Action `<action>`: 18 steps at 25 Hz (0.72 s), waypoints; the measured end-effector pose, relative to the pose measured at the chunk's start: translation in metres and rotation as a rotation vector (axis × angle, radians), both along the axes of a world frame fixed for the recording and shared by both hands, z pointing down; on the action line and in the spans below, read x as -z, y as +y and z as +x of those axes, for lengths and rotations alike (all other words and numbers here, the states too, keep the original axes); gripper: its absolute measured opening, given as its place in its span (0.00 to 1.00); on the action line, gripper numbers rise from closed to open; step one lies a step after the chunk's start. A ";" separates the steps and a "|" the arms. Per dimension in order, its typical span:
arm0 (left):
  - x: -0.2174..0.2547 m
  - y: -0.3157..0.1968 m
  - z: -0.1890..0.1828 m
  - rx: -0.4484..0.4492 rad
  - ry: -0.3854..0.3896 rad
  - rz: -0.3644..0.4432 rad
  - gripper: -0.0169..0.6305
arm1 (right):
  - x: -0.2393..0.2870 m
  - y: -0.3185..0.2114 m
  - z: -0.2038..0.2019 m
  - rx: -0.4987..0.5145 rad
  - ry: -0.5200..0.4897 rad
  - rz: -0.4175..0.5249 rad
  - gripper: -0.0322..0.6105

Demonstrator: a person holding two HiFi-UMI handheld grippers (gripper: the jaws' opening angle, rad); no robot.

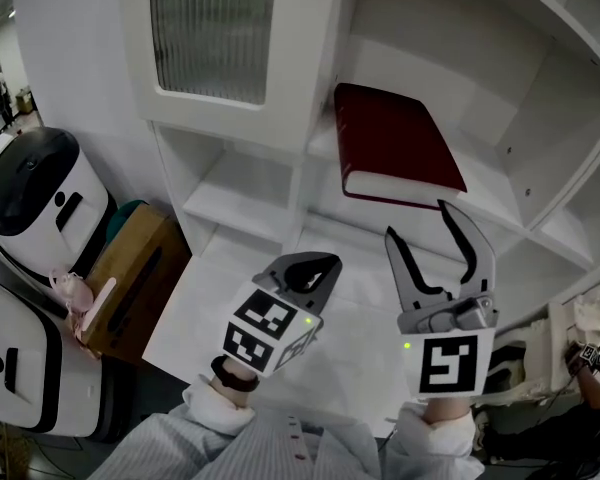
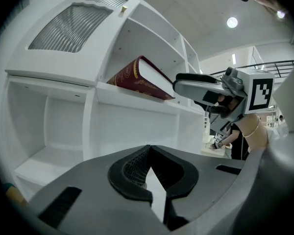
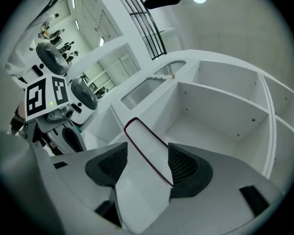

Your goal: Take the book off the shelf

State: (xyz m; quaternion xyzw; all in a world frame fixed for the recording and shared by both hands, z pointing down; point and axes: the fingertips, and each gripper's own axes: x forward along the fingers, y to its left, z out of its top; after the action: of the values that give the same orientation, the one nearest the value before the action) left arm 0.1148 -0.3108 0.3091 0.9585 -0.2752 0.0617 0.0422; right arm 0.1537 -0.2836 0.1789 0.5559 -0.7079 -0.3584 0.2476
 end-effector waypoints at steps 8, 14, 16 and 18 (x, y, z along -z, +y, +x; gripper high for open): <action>-0.012 -0.003 -0.001 -0.034 0.004 -0.027 0.04 | -0.002 -0.014 0.009 -0.112 0.146 0.021 0.42; -0.023 -0.003 -0.001 -0.057 0.009 -0.053 0.04 | 0.006 -0.021 0.018 -0.159 0.256 0.039 0.43; -0.025 -0.004 0.001 -0.065 0.014 -0.061 0.04 | 0.007 -0.024 0.018 -0.164 0.291 0.029 0.44; -0.026 -0.005 0.002 -0.071 0.020 -0.068 0.04 | 0.005 -0.029 0.018 -0.172 0.337 0.015 0.44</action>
State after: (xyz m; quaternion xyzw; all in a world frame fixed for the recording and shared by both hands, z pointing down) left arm 0.1167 -0.3159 0.3352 0.9662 -0.2385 0.0629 0.0753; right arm 0.1721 -0.3127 0.1735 0.5483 -0.6037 -0.4294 0.3881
